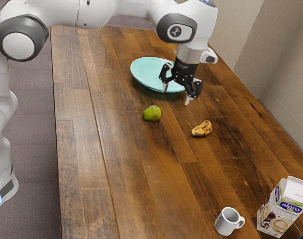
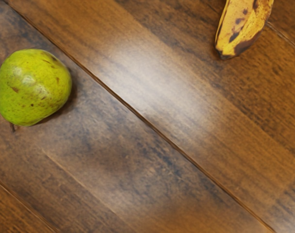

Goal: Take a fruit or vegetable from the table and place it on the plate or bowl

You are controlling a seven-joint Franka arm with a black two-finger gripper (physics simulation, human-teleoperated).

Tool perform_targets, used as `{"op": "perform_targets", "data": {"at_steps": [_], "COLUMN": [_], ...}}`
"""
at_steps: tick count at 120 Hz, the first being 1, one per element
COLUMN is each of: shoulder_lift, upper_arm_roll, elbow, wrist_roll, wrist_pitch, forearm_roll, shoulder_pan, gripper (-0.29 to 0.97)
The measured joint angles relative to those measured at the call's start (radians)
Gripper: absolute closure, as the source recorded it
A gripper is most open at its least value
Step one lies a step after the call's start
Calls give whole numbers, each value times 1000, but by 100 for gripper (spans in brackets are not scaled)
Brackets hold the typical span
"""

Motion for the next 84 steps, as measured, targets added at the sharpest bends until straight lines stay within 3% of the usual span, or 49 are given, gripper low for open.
{"op": "perform_targets", "data": {"at_steps": [19,47,84], "shoulder_lift": [130,205,299], "upper_arm_roll": [-38,-60,-104], "elbow": [91,96,139], "wrist_roll": [156,323,472], "wrist_pitch": [84,147,204], "forearm_roll": [-32,-135,-161], "shoulder_pan": [34,92,214], "gripper": [0,0,1]}}
